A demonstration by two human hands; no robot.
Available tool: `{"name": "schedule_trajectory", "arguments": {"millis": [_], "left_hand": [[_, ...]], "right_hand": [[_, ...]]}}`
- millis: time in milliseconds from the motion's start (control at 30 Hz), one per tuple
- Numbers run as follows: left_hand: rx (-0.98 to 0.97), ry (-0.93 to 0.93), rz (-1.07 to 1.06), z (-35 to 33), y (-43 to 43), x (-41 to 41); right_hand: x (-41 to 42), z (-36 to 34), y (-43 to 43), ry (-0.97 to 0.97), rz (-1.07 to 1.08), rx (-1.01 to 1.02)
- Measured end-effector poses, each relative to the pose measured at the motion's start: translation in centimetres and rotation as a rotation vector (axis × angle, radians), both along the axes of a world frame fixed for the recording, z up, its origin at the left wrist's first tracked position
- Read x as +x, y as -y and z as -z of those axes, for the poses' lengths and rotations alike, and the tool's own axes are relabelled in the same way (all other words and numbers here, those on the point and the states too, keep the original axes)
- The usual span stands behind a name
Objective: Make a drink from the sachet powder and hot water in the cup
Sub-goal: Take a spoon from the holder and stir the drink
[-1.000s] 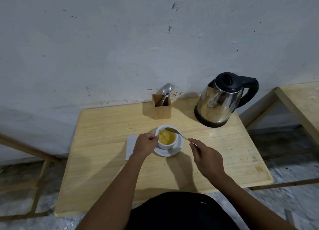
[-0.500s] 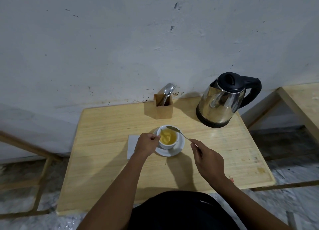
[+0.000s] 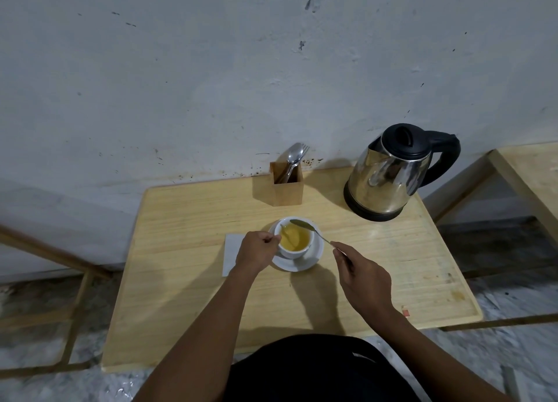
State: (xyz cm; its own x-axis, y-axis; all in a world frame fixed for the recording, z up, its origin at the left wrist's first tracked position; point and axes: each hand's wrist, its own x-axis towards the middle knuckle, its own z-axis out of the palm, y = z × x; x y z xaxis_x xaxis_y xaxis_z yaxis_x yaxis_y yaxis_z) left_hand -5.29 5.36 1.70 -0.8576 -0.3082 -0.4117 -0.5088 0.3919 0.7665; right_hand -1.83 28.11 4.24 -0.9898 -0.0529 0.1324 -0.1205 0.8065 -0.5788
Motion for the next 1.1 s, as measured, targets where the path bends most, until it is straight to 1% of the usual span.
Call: {"name": "schedule_trajectory", "arguments": {"millis": [333, 433, 600, 733, 800, 933, 1100], "left_hand": [[0.004, -0.002, -0.005, -0.1, -0.1, 0.0], [-0.001, 0.009, -0.005, -0.2, -0.1, 0.0], [-0.025, 0.017, -0.006, -0.4, -0.2, 0.1], [-0.012, 0.019, -0.020, -0.3, -0.3, 0.1], [-0.003, 0.016, -0.037, -0.3, -0.3, 0.1], [0.002, 0.011, -0.043, -0.4, -0.4, 0.1], [0.000, 0.009, -0.050, -0.4, -0.5, 0.1]], "right_hand": [[-0.3, -0.4, -0.1, 0.014, -0.008, -0.038], [-0.1, -0.4, -0.1, 0.038, -0.044, -0.036], [-0.2, -0.7, -0.8, 0.070, -0.035, -0.203], [-1.1, -0.3, -1.9, 0.196, 0.105, -0.398], [-1.7, 1.0, -2.5, 0.261, 0.147, -0.439], [-2.8, 4.3, -2.7, 0.408, 0.240, -0.446], [-3.5, 6.1, -1.7, 0.468, 0.254, -0.433]]}}
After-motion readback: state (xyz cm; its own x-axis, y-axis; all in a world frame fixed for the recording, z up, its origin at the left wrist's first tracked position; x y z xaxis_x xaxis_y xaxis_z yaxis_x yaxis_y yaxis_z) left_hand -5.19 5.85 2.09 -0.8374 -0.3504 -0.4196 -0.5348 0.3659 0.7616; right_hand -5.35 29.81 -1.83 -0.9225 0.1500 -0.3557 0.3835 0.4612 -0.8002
